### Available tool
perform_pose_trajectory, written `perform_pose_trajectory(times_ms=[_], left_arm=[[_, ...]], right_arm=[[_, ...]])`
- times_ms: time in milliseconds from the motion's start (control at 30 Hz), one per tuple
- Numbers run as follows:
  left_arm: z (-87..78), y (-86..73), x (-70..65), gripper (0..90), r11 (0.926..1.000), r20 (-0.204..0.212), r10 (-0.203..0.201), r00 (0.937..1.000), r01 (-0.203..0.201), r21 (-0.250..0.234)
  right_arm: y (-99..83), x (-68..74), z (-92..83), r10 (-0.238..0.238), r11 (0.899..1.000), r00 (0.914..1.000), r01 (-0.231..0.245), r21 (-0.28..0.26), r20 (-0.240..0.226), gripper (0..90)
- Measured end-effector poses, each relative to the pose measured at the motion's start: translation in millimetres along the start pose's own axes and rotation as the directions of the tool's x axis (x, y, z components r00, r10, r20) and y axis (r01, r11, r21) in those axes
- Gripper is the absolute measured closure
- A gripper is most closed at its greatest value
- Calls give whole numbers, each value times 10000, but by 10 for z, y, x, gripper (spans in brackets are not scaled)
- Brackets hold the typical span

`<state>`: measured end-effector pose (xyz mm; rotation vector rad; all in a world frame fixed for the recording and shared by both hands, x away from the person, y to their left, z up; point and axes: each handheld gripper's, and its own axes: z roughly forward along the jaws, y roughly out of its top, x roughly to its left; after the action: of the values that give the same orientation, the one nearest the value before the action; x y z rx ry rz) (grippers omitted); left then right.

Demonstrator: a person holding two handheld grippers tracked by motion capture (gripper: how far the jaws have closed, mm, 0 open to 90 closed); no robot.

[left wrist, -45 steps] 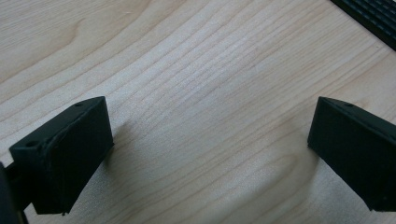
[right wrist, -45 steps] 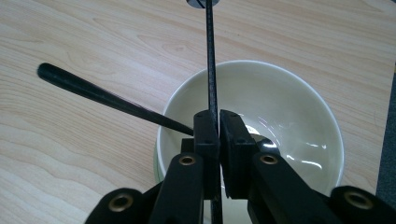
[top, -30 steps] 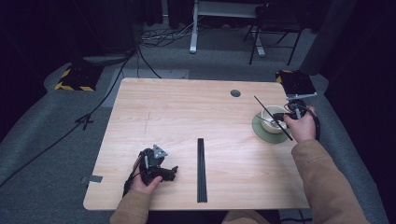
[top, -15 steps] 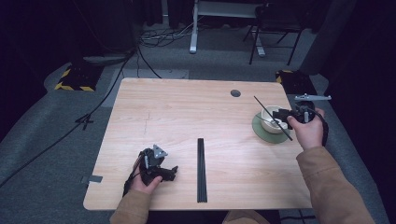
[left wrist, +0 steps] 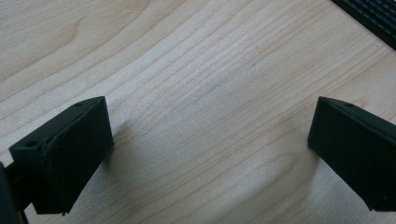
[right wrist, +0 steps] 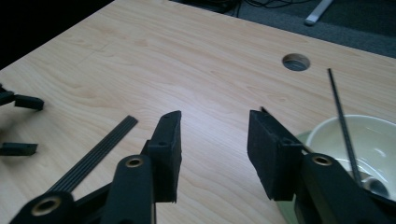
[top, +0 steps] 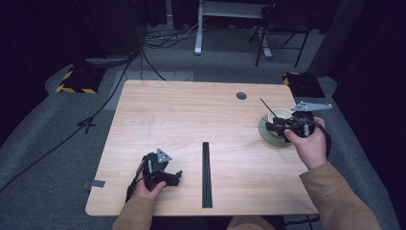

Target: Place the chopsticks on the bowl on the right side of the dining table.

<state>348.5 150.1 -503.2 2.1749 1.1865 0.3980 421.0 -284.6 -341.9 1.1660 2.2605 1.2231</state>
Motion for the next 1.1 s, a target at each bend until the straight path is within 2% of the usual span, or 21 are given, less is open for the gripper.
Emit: perform_pose_trajectory(times_ms=[167, 400, 533, 633, 1000, 1100], left_arm=[[-1, -1, 2, 3, 10000, 17, 43, 10000, -43, -17], [-1, -1, 3, 3, 10000, 16, 42, 10000, -42, -16], [0, 0, 1, 3, 10000, 17, -10, 10000, 10, 5], [0, 6, 9, 3, 9999, -77, 109, 9999, -110, -33], [12, 12, 7, 2, 10000, -75, 25, 10000, -26, -68], [11, 17, 9, 3, 10000, -104, 12, 9999, -13, -63]], right_arm=[[1, 247, 37, -464, 9989, 9973, 468, 57, -562, 530], [-23, 534, 111, -775, 9967, 9878, 803, 153, -1347, 511], [-50, 680, 165, -1033, 9940, 9823, 1074, 183, -1561, 492], [-90, 817, 239, -1303, 9900, 9775, 1373, 316, -1656, 474], [-257, 1209, 564, -1343, 9851, 9545, 1578, 689, -2665, 429], [-331, 1288, 684, -1469, 9792, 9486, 1795, 943, -2804, 386]])
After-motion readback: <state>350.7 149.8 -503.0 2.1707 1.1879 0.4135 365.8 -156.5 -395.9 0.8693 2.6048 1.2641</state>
